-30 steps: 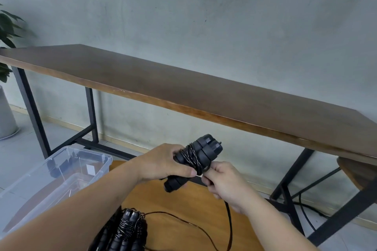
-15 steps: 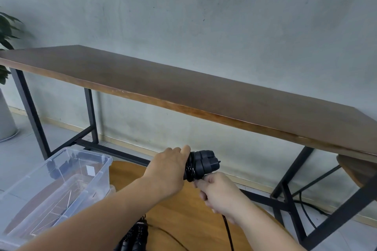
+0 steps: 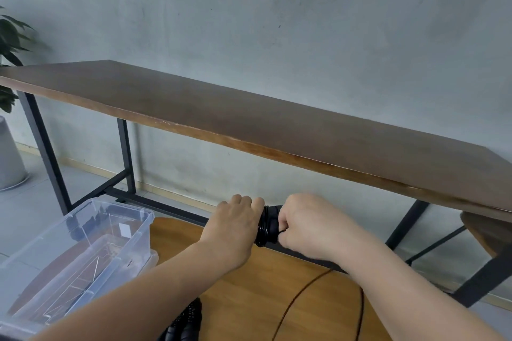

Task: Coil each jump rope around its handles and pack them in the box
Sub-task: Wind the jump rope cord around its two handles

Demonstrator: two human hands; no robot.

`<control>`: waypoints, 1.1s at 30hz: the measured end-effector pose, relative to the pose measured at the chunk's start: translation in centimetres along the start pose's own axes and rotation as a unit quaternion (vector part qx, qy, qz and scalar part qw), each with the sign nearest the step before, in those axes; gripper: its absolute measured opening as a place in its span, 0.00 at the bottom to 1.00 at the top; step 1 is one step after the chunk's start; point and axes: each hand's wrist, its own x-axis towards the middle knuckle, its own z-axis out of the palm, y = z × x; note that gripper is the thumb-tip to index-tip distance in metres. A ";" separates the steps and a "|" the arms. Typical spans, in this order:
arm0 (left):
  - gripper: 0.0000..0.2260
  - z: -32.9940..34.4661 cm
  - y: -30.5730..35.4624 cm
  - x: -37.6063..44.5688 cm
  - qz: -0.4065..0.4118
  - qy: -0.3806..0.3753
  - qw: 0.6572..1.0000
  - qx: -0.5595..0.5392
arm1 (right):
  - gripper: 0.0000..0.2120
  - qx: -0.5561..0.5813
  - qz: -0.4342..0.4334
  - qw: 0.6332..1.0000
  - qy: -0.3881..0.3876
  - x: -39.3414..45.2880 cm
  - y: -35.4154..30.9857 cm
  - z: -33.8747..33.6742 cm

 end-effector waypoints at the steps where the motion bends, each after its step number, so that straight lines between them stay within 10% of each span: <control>1: 0.19 -0.1 0.1 -0.1 0.012 0.000 1.000 -0.007 | 0.05 -0.016 -0.019 1.000 0.003 0.0 0.0 -0.6; 13: 0.15 -1.8 0.0 -1.4 0.159 -0.012 0.976 -0.146 | 0.08 0.287 -0.084 0.946 -0.124 2.4 4.7 -2.6; 23: 0.22 -2.8 0.8 -2.2 0.016 -0.096 0.890 -0.445 | 0.08 0.676 0.010 0.734 -0.067 2.6 5.5 3.4; 28: 0.21 -2.2 0.4 -2.1 -0.018 -0.102 0.862 -0.497 | 0.26 0.669 0.023 0.743 -0.014 2.1 5.1 5.8; 33: 0.22 -2.1 -0.7 -1.5 -0.082 -0.085 0.830 -0.545 | 0.17 0.636 0.051 0.770 0.007 0.9 3.6 7.2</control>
